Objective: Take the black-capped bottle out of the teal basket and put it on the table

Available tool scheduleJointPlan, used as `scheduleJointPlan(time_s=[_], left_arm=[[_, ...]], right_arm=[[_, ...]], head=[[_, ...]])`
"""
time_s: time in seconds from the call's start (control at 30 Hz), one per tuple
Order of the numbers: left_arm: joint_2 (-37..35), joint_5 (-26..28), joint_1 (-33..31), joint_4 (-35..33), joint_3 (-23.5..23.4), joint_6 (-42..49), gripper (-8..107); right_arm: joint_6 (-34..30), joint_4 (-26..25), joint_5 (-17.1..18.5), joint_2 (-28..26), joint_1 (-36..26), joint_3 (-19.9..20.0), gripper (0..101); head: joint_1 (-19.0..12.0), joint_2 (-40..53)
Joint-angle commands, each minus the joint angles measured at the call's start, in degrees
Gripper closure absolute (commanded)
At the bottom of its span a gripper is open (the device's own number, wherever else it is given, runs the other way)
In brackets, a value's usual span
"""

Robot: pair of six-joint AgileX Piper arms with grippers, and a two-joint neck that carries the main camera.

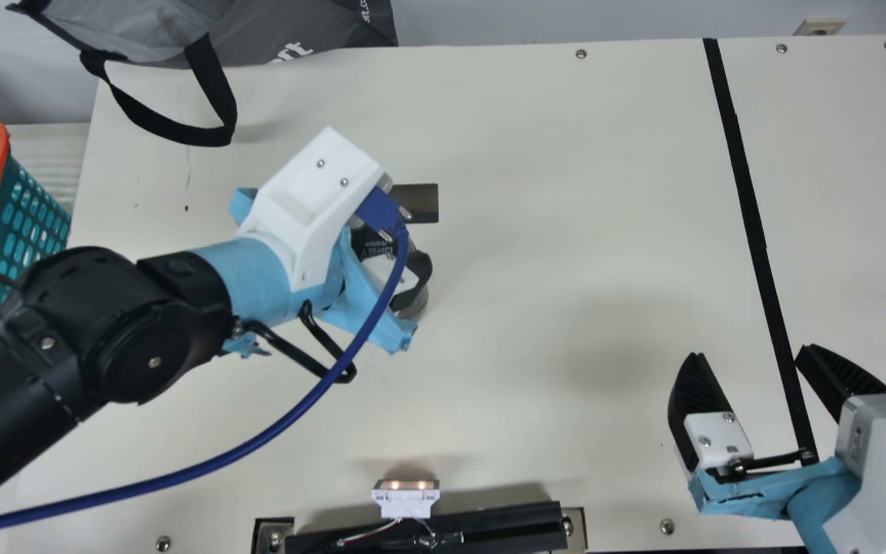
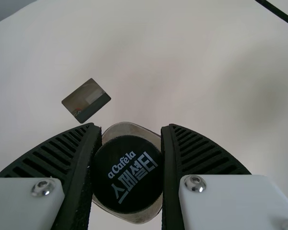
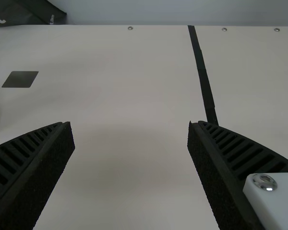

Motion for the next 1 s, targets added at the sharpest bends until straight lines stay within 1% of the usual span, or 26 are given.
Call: scheduleJointPlan(time_s=[0.0, 0.03, 0.07, 0.1, 0.13, 0.17, 0.2, 0.67, 0.97], left_arm=[[0.0, -0.1, 0.0, -0.3, 0.0, 0.5, 99], [0.0, -0.1, 0.0, -0.4, 0.0, 0.7, 99], [-0.1, -0.1, 0.0, -0.5, 0.0, 1.0, 71], [-0.1, -0.1, 0.0, -0.6, 0.0, 1.2, 54], [-0.1, -0.1, 0.0, -0.8, 0.1, 1.4, 46], [-0.1, -0.1, 0.1, -0.9, 0.1, 1.6, 32], [-0.1, -0.1, 0.2, -1.0, 0.1, 1.9, -8], [-0.8, -0.2, 1.2, -2.2, 0.5, 3.2, -8], [-2.1, -0.8, 2.5, -0.3, 1.0, 1.4, -8]], right_arm=[[0.0, 0.0, 0.0, 0.0, 0.0, 0.0, 10], [0.0, 0.0, 0.0, 0.0, 0.0, 0.0, 10], [0.0, 0.0, 0.0, 0.0, 0.0, 0.0, 10], [0.0, 0.0, 0.0, 0.0, 0.0, 0.0, 10], [0.0, 0.0, 0.0, 0.0, 0.0, 0.0, 10], [0.0, 0.0, 0.0, 0.0, 0.0, 0.0, 10], [0.0, 0.0, 0.0, 0.0, 0.0, 0.0, 10], [0.0, 0.1, -0.1, 0.0, 0.0, 0.0, 10], [0.0, 0.1, -0.1, 0.0, 0.0, 0.0, 10]], head=[[-0.2, 0.5], [-0.2, 0.5], [-0.2, 0.5], [-0.2, 0.5], [-0.2, 0.5], [-0.2, 0.5], [-0.2, 0.5], [-0.2, 0.5], [-0.2, 0.5]])
